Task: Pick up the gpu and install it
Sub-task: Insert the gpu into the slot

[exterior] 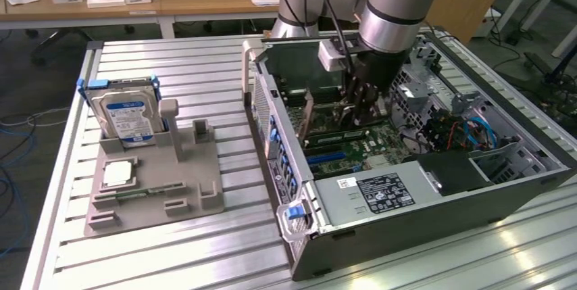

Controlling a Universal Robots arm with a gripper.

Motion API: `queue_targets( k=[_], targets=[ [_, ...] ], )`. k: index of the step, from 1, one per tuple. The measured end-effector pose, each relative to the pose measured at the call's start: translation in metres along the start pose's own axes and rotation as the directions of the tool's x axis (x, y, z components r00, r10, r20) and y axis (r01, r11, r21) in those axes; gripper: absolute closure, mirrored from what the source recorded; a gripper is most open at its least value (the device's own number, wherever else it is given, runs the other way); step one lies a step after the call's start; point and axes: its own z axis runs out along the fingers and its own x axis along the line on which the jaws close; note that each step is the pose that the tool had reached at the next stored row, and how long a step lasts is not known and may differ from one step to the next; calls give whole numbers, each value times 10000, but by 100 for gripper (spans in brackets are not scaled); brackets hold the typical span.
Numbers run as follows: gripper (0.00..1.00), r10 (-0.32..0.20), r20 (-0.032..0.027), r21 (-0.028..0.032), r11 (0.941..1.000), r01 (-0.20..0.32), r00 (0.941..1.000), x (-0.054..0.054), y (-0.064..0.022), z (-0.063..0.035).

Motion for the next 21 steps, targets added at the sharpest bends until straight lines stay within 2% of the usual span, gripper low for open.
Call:
queue_targets(
  k=[3,7,12,13,14,16,17,19,21],
  targets=[
    [72,0,-11,-7,10000,0,10000,4,12,37],
    [72,0,-64,-9,10000,0,10000,7,64,90],
    [72,-1,-80,-24,10000,1,10000,16,75,176],
    [72,-1,-99,-26,10000,1,10000,17,75,186],
    [72,-2,-143,-28,10000,2,9999,17,76,194],
    [72,-6,-302,-29,10000,5,9995,18,78,205],
    [72,-8,-359,-28,10000,7,9994,19,78,214],
    [72,-9,-365,-29,10000,8,9993,19,78,217],
    [72,-7,-331,-28,10000,6,9995,19,81,219]
  ],
)
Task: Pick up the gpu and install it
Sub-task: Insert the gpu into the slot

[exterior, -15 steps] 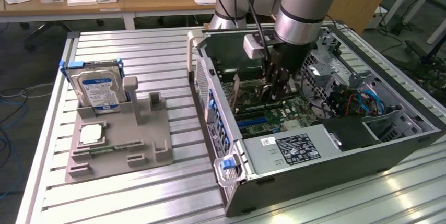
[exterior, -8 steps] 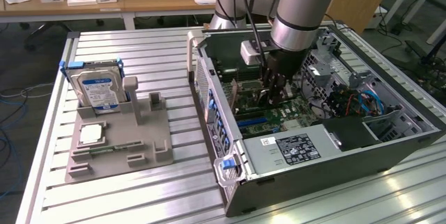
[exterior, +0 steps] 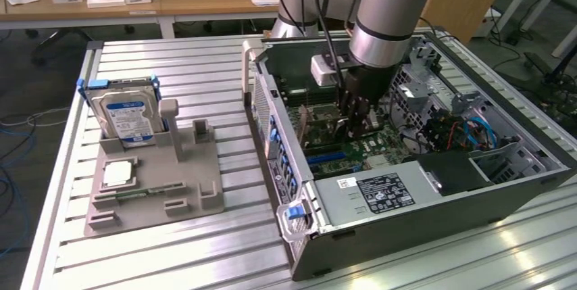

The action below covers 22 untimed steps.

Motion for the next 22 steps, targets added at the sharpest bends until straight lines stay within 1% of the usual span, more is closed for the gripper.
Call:
queue_targets(
  k=[1,3,8,12,15,18,22],
  targets=[
    [72,2,24,-1,10000,-2,10000,0,13,4],
    [72,1,42,0,10000,-1,10000,0,39,16],
    [72,0,45,-2,10000,0,10000,2,46,96],
    [72,1,52,-1,10000,-1,10000,3,76,114],
    [72,0,51,-2,10000,0,10000,9,81,136],
    [72,2,66,-1,10000,-2,10000,17,87,155],
    [72,0,68,-2,10000,0,10000,26,103,180]
  ],
)
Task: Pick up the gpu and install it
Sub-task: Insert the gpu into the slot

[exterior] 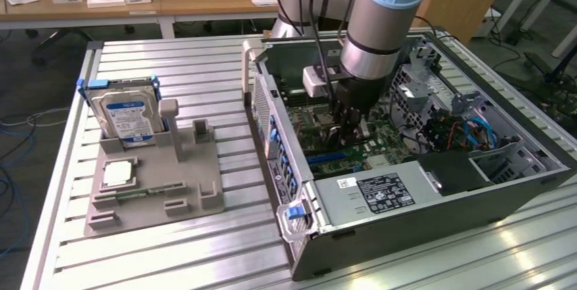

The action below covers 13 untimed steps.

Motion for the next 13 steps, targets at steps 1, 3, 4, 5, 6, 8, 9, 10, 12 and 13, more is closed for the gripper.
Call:
queue_targets(
  k=[1,3,4,5,6,8,9,10,12,13],
  targets=[
    [72,0,2,1,10000,0,10000,6,0,9],
    [72,3,3,1,10000,-3,10000,16,1,26],
    [72,3,2,1,10000,-3,10000,20,2,33],
    [72,4,0,0,10000,-4,10000,23,2,39],
    [72,4,0,0,10000,-4,10000,25,3,45],
    [72,4,1,1,10000,-4,10000,25,14,60],
    [72,4,1,1,10000,-4,10000,26,17,71],
    [72,3,1,1,10000,-3,10000,28,18,82],
    [72,5,1,1,10000,-5,10000,32,20,103],
    [72,7,1,1,10000,-7,10000,33,24,110]
  ],
)
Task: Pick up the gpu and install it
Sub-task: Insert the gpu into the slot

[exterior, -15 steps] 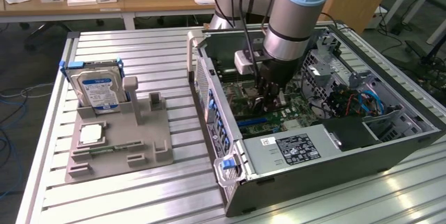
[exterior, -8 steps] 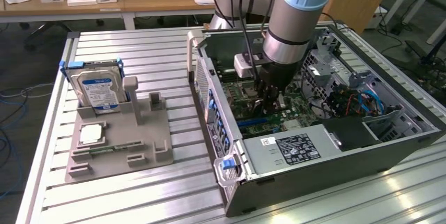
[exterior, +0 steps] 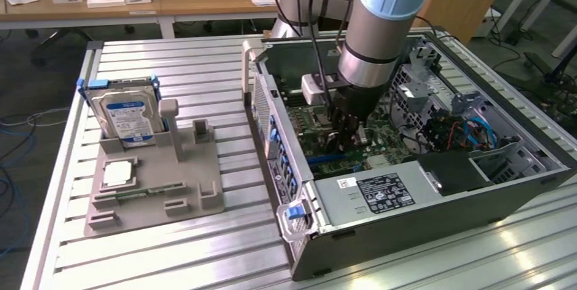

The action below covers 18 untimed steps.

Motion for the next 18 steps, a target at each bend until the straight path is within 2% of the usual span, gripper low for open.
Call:
queue_targets(
  k=[14,18],
  targets=[
    [72,-3,0,-1,10000,3,10000,2,68,36],
    [72,-2,-1,-2,10000,2,10000,2,71,76]
  ],
)
